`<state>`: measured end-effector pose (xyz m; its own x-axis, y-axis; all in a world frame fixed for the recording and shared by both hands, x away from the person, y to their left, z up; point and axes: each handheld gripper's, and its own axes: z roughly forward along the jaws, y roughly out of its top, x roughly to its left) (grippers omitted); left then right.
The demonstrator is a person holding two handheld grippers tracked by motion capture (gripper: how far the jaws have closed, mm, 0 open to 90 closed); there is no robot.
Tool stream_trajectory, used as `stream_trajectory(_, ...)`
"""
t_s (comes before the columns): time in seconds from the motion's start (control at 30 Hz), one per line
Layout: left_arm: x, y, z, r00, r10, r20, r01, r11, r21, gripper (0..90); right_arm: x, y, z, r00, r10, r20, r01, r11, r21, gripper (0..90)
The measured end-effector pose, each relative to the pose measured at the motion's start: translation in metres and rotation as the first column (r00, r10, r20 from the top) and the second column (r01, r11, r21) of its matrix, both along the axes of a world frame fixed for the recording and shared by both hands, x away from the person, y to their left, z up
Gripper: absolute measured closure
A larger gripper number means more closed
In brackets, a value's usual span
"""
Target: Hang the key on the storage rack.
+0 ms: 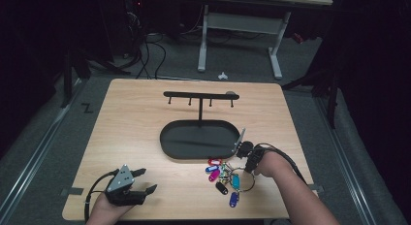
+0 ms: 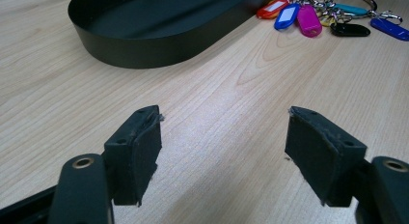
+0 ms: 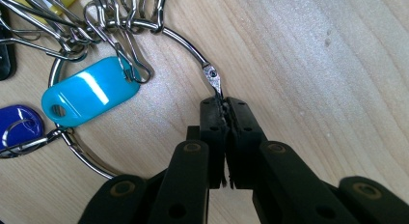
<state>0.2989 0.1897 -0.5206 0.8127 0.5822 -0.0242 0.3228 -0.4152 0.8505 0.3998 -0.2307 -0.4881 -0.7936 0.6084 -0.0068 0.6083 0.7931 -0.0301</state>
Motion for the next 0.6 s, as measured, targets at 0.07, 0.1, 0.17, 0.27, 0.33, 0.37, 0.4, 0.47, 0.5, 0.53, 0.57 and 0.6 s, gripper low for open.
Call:
stream_trajectory(0.07,0.0,0.0,0.0,1.0,0.0,-0.001,0.0,1.0,0.001,28.9,-0.001,-0.001,0.0,1.0,0.0,0.01,0.0,1.0,0.005,87.1)
stream_trajectory(0.1,0.0,0.0,0.0,1.0,0.0,0.0,0.0,1.0,0.003,28.9,-0.001,-0.001,0.0,1.0,-0.003,0.009,0.003,1.0,0.002,87.0)
stream_trajectory(0.17,0.0,0.001,0.0,1.0,0.005,0.001,-0.005,1.0,-0.001,28.9,-0.002,0.0,0.002,0.9998,0.012,0.016,-0.012,1.0,-0.02,87.1)
stream_trajectory(0.27,0.001,0.002,0.0,1.0,0.008,-0.001,-0.008,1.0,-0.001,28.9,-0.003,0.0,0.008,0.9994,0.009,0.032,-0.009,1.0,0.004,87.1)
stream_trajectory(0.33,0.002,0.003,0.0,1.0,0.005,-0.002,-0.005,1.0,0.001,28.9,-0.006,-0.003,0.026,0.9978,0.0,0.066,-0.002,0.999,0.034,87.2)
stream_trajectory(0.37,0.001,0.002,-0.001,1.0,0.008,-0.001,-0.008,1.0,-0.003,28.9,-0.008,-0.004,0.032,0.9969,-0.001,0.079,-0.002,0.999,0.04,87.2)
stream_trajectory(0.4,0.001,0.002,0.0,1.0,0.005,-0.003,-0.005,1.0,-0.001,29.0,-0.009,-0.005,0.037,0.9958,-0.005,0.092,0.001,0.999,0.044,87.2)
stream_trajectory(0.47,0.001,0.001,0.0,1.0,0.004,-0.002,-0.004,1.0,0.002,29.0,-0.013,-0.006,0.049,0.9937,-0.001,0.112,-0.004,0.999,0.049,87.3)
stream_trajectory(0.5,0.001,0.001,0.0,1.0,0.004,-0.001,-0.004,1.0,0.002,28.9,-0.014,-0.007,0.054,0.9926,0.002,0.122,-0.008,0.999,0.046,87.4)
stream_trajectory(0.53,0.0,0.001,0.0,1.0,0.002,0.001,-0.002,1.0,0.002,28.9,-0.016,-0.007,0.059,0.9913,0.01,0.131,-0.016,0.999,0.04,87.4)
stream_trajectory(0.57,0.0,0.001,0.0,1.0,0.002,0.001,-0.002,1.0,0.002,29.0,-0.019,-0.007,0.064,0.9889,0.011,0.148,-0.017,0.999,0.039,87.5)
stream_trajectory(0.6,0.0,0.0,0.0,1.0,0.001,0.0,-0.001,1.0,0.003,28.9,-0.02,-0.007,0.068,0.9878,0.012,0.156,-0.018,0.999,0.039,87.6)
